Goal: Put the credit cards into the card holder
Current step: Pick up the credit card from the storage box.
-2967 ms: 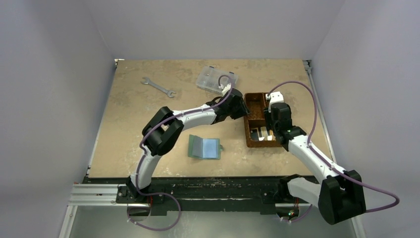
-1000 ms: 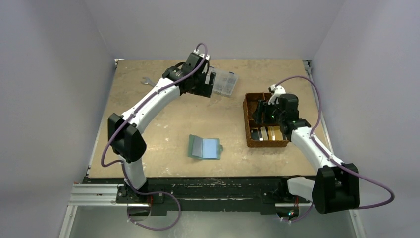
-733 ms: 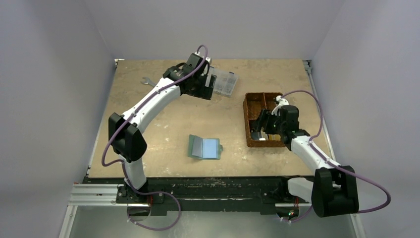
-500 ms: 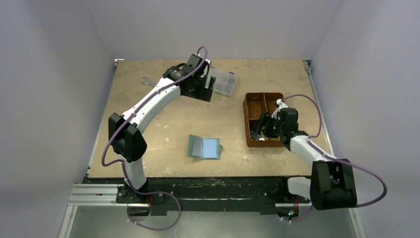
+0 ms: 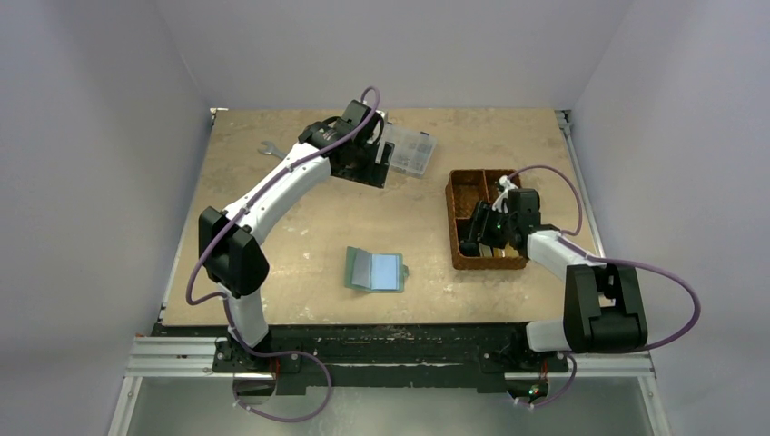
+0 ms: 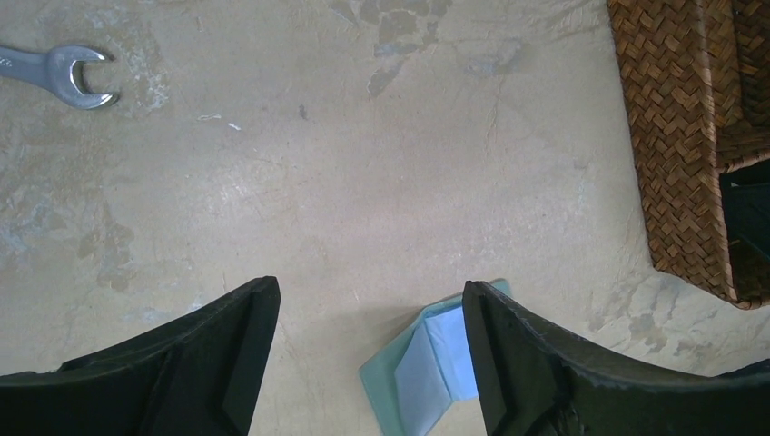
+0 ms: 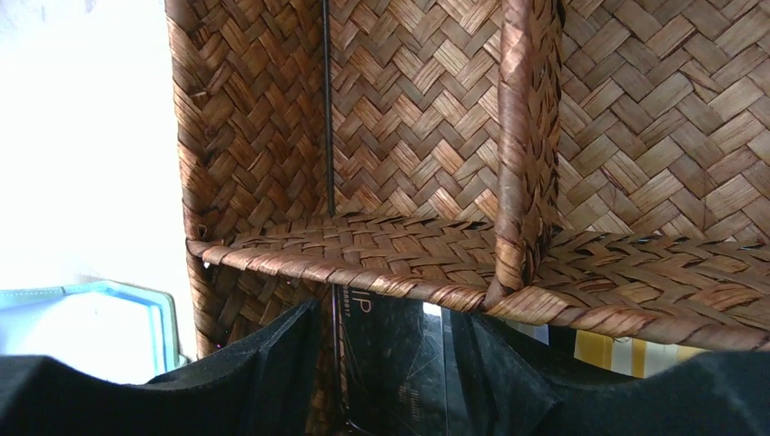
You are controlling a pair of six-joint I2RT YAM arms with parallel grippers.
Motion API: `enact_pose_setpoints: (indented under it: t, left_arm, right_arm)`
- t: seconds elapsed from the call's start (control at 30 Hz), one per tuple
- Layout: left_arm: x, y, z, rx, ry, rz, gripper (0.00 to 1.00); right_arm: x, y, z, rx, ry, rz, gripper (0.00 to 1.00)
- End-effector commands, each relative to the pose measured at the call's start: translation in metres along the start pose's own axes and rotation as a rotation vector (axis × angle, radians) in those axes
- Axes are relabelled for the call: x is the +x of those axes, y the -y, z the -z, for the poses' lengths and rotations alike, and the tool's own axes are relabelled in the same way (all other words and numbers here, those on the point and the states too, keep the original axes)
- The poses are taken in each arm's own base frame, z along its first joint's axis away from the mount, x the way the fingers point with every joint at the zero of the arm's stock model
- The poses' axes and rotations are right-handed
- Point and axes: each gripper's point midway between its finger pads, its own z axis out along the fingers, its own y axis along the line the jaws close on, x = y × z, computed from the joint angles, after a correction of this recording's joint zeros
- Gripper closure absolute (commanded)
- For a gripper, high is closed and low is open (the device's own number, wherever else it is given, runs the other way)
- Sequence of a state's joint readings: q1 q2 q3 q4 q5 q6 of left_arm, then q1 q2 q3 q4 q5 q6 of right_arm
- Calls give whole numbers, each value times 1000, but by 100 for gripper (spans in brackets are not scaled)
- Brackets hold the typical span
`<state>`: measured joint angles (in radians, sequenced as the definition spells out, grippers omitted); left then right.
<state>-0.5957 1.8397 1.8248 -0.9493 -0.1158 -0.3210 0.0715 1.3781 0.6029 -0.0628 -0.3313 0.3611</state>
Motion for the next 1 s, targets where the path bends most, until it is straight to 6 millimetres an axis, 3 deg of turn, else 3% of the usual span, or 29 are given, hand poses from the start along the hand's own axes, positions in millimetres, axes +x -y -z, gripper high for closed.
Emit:
enact_pose_setpoints:
  t: [0.0,0.2,0.4,0.63,0.7,0.8,0.9,0.97]
  left_arm:
    - [-7,-3,18,8,40,-5,23]
    - [-8,0,14,17,31,-5,24]
    - [-9,2,10,23,22,-14,25]
    - [-11,2,9,22,24,-20,26]
    - [-10,2,9,20,22,-19,26]
    - [-9,2,9,19,21,-19,26]
    - [-9,2,9,21,21,-19,26]
    - [-9,2,8,22,21,-21,26]
  right_arm:
    - [15,10,4,53,-86,5,39]
    - [21,-11,15,-38,-144,-11,43]
    - [30,-23,10,-124,-190,-32,52]
    - [11,-42,14,-217,-121,-3,56]
    - [1,-33,16,-138,-76,-1,57]
    - [-16,-1,26,80,21,-27,47]
    - [-7,26,28,229,-29,-28,44]
    - [3,28,26,234,-76,-38,44]
